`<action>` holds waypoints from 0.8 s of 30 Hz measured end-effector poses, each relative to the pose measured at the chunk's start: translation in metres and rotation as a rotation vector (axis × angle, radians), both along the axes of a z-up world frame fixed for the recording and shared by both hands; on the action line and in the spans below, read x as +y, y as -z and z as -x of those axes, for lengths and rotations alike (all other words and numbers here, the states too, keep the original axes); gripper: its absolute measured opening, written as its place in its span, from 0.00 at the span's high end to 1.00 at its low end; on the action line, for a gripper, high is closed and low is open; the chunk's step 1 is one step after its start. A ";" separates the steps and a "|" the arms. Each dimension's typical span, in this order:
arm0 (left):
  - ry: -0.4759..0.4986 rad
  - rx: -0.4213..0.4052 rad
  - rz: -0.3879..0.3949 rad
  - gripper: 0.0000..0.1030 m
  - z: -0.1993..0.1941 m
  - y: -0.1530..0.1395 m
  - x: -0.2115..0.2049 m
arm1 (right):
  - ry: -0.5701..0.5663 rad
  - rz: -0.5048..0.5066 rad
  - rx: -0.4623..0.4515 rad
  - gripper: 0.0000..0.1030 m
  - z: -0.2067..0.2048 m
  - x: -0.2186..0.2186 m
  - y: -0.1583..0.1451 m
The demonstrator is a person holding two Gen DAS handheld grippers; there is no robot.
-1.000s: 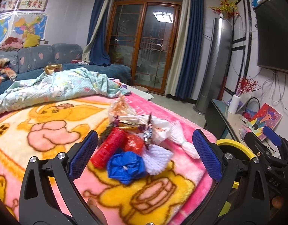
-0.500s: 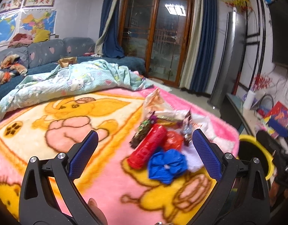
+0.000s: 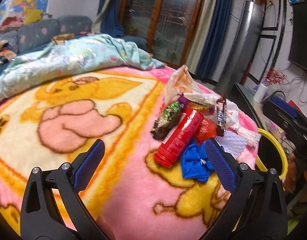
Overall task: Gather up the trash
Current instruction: 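Reach the left tool to the red can and close on it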
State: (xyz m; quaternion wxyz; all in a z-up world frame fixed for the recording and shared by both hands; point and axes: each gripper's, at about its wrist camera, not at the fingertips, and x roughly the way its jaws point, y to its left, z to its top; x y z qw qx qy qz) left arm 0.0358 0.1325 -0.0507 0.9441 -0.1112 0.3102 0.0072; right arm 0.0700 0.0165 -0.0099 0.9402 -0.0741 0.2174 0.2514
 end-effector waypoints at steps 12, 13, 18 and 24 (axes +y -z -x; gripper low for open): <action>0.164 0.089 -0.015 0.36 -0.043 0.019 -0.015 | -0.019 -0.018 0.167 0.46 -0.045 0.015 0.016; 0.171 0.095 -0.005 0.37 -0.046 0.021 -0.014 | -0.024 -0.018 0.175 0.48 -0.049 0.017 0.017; 0.183 0.119 0.073 0.49 -0.058 0.030 -0.007 | -0.011 -0.025 0.226 0.53 -0.068 0.022 0.023; 0.222 0.161 0.091 0.61 -0.063 0.039 -0.013 | -0.023 -0.043 0.293 0.83 -0.083 0.027 0.034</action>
